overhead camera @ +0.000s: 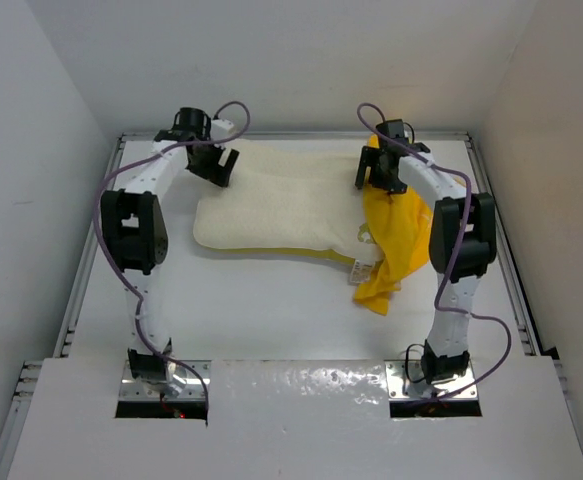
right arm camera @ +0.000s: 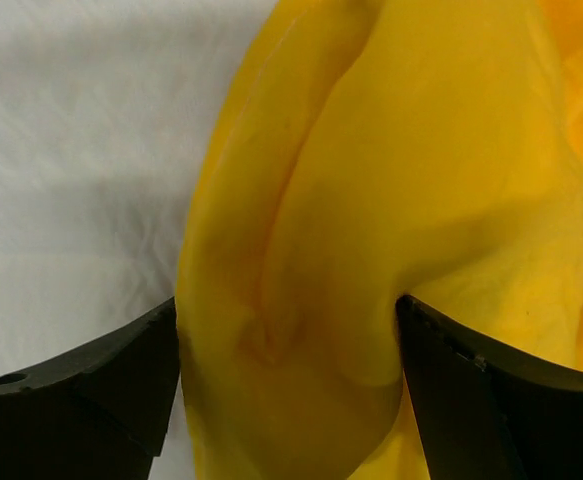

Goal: Put the pillow into the pillowcase

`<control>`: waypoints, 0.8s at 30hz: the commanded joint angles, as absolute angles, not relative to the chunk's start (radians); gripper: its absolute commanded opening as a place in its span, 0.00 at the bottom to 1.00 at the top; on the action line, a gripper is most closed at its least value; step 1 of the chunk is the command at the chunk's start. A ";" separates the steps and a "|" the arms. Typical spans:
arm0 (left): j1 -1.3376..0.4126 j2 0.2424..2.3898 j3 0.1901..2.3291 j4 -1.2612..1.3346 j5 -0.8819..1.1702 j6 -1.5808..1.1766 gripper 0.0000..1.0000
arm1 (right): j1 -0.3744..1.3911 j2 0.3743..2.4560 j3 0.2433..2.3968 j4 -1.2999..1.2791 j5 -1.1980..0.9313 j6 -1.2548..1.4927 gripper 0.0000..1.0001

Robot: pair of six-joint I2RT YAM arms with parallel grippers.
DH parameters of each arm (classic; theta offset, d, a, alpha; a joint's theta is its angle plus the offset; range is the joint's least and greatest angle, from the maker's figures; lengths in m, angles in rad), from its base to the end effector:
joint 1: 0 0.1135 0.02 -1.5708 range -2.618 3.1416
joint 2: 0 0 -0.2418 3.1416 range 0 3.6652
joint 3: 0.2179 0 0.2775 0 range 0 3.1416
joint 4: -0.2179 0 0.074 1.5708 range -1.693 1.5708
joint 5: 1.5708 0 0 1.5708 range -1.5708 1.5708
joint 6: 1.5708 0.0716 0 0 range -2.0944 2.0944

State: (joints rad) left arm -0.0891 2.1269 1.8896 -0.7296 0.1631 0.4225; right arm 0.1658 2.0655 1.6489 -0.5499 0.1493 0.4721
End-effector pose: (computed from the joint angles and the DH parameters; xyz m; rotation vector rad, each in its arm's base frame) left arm 0.5042 -0.0567 0.1944 0.6995 2.4212 -0.0729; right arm 0.4842 0.0702 0.1524 0.4429 2.4835 0.0674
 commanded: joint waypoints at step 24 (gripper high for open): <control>-0.204 1.709 1.272 -1.163 0.747 1.113 0.70 | 0.524 2.287 1.813 -0.307 -0.219 0.312 0.59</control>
State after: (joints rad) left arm -0.1234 1.7798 1.2797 -0.8803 0.4519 0.8204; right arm 0.3809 2.2700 1.8545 -0.4015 0.1005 0.3466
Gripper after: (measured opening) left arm 0.677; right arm 0.598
